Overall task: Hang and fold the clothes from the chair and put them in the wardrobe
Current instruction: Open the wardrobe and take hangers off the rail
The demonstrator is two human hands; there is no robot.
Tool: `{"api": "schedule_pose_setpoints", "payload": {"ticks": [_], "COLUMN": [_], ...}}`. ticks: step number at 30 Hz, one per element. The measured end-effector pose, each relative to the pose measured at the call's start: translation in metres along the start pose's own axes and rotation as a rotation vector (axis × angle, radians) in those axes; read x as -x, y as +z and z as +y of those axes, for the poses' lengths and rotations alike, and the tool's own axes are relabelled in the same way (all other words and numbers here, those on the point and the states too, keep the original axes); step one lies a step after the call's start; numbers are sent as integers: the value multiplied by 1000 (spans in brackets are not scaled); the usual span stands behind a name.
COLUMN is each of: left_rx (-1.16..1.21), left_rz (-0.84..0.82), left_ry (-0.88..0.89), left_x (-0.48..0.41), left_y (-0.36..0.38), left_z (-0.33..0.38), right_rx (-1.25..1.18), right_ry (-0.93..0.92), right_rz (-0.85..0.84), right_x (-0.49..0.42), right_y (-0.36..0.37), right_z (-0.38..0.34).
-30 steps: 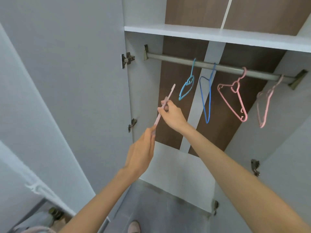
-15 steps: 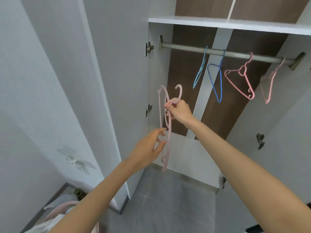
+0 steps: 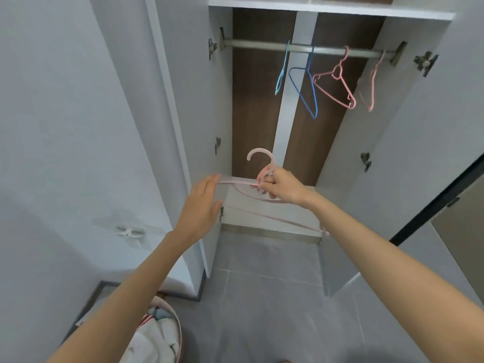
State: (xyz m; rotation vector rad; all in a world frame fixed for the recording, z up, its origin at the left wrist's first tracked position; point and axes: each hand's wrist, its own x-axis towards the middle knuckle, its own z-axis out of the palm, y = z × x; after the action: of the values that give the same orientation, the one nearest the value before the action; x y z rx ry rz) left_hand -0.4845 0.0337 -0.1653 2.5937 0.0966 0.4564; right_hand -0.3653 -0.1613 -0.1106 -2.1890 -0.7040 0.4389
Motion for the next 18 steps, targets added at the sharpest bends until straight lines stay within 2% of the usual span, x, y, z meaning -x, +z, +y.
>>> {"api": "schedule_pose_setpoints", "payload": {"ticks": [6, 10, 13, 18], "left_rx": [-171, -23, 138, 278], "left_rz": [-175, -123, -167, -248], "left_ry": [21, 132, 206, 258], "left_x": [19, 27, 37, 60], "left_y": [17, 34, 52, 83], "left_z": [21, 40, 58, 105], "right_rx": [-107, -128, -74, 80], "right_ry": [10, 36, 89, 124], "right_rz": [-32, 42, 124, 379], "right_x": [59, 97, 132, 206], "right_y": [6, 2, -1, -6], "right_z": [6, 20, 43, 86]}}
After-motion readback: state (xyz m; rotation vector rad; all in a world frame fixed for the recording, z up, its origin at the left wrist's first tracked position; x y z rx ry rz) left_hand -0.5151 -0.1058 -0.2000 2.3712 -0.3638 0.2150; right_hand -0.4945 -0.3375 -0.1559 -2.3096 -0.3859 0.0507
